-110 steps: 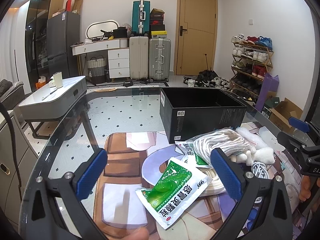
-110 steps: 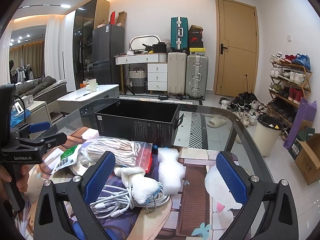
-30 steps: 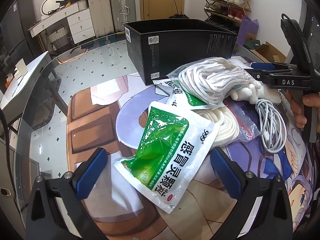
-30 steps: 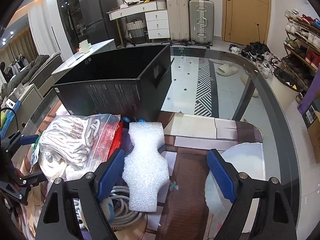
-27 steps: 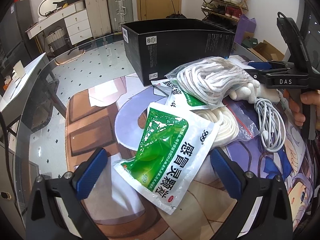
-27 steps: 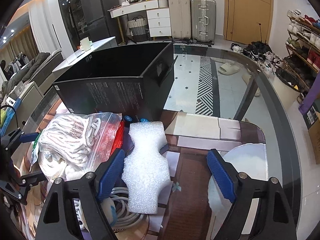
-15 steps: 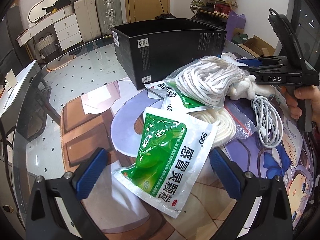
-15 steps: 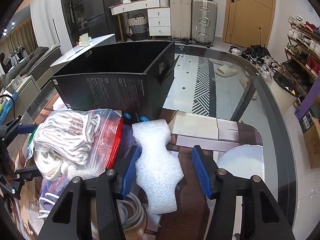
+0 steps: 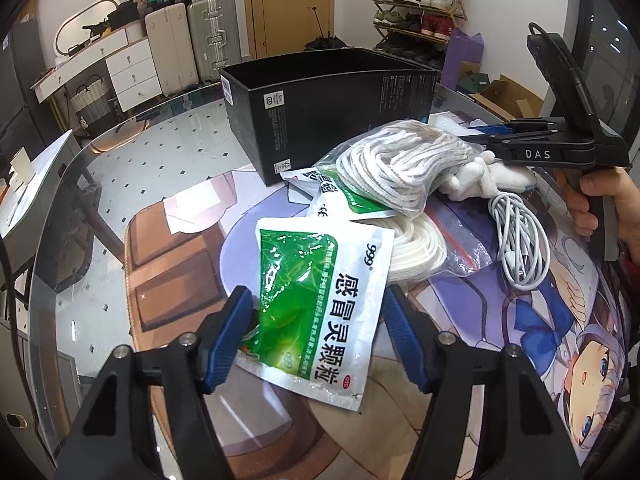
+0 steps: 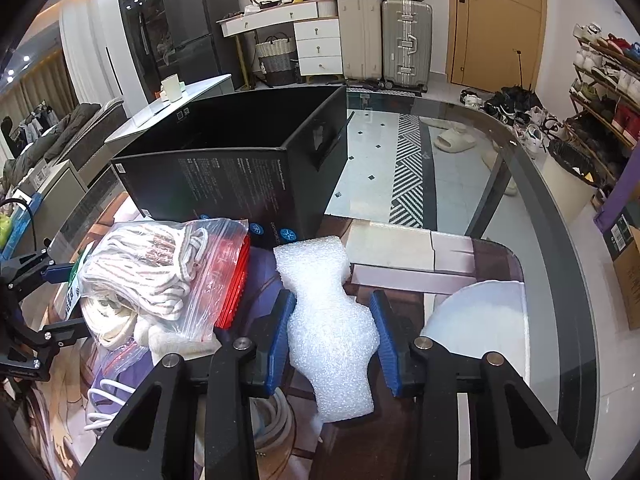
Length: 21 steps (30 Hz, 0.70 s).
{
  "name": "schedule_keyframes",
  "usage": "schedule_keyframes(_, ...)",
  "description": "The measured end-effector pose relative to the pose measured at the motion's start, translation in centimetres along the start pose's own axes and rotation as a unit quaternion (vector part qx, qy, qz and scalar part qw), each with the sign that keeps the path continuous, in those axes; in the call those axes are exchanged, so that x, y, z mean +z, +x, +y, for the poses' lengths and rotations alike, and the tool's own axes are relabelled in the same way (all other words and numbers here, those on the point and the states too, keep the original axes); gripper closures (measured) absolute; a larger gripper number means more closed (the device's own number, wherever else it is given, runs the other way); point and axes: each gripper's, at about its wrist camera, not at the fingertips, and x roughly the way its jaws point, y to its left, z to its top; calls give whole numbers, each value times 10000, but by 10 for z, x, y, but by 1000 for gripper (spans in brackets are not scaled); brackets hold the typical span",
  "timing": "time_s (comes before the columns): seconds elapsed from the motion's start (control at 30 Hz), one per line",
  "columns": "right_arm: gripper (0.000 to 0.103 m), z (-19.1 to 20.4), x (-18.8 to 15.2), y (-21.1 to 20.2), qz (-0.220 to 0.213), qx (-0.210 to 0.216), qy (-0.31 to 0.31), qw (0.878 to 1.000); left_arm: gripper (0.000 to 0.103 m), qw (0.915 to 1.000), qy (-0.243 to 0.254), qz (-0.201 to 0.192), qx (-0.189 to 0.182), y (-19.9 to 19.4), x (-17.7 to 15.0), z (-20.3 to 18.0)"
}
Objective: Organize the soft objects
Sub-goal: 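Close left gripper on the green packet while right gripper closes on the white foam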
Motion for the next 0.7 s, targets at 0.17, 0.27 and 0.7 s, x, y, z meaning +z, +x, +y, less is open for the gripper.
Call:
schedule_keyframes(0.17,64,-2,1,-8,-74,17,44,10000,56,10000,35,-49,61,-5,-4,-5)
schedule_keyframes(0.27,64,-1,3,-15,-151,20,52,9999,60,10000,6,-52,37,-8,-5,-8)
schedule_keyframes(0.7,64,9,2,-45,-351,243,51,9991,72,9986,-504,-110,137,-24,-24,-17)
